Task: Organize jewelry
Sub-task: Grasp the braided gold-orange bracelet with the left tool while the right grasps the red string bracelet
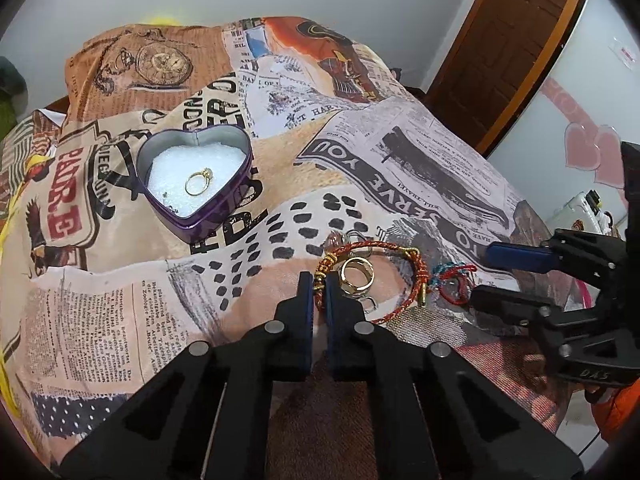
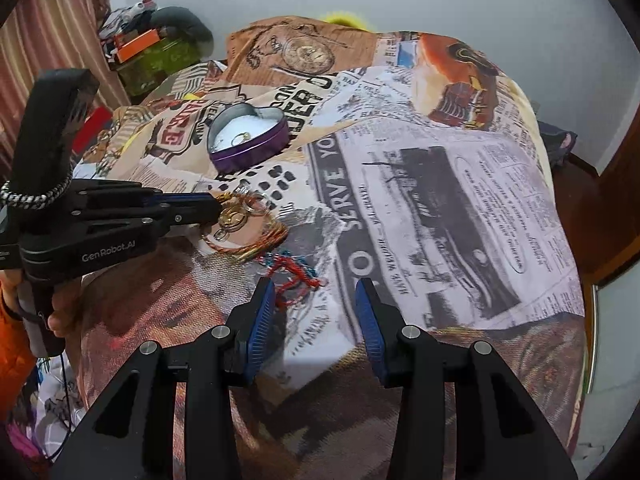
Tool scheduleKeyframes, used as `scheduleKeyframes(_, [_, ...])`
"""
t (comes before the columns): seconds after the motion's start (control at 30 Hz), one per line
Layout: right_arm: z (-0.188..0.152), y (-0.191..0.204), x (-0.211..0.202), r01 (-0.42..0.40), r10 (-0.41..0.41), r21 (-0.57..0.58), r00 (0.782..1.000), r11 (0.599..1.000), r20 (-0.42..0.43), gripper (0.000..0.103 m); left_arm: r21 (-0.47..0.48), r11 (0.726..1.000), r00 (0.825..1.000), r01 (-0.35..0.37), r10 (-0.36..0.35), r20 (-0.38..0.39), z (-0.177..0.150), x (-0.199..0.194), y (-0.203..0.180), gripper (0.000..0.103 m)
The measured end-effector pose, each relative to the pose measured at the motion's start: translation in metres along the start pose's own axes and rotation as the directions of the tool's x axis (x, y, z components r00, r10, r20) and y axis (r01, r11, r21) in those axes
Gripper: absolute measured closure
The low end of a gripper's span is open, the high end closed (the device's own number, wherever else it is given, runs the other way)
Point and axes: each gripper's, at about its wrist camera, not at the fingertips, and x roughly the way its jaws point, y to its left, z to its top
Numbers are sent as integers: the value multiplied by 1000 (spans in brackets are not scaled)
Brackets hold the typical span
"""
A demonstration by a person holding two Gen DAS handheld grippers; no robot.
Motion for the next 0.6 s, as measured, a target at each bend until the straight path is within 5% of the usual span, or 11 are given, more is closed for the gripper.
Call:
scheduleKeyframes(0.37, [2, 11, 15, 41, -40, -53, 999, 998, 14, 66, -42, 999, 995, -9, 13, 99, -5, -41, 13, 99])
scheduleKeyframes(0.53, [3, 12, 20, 33, -32, -54, 999, 998, 19, 96, -54, 998, 995, -16, 21, 101, -10, -46, 18, 99])
scheduleKeyframes(0.6, [3, 11, 18, 32, -31, -38, 999, 999, 25, 96, -61, 998, 994, -15, 21, 103, -12, -47, 19, 99])
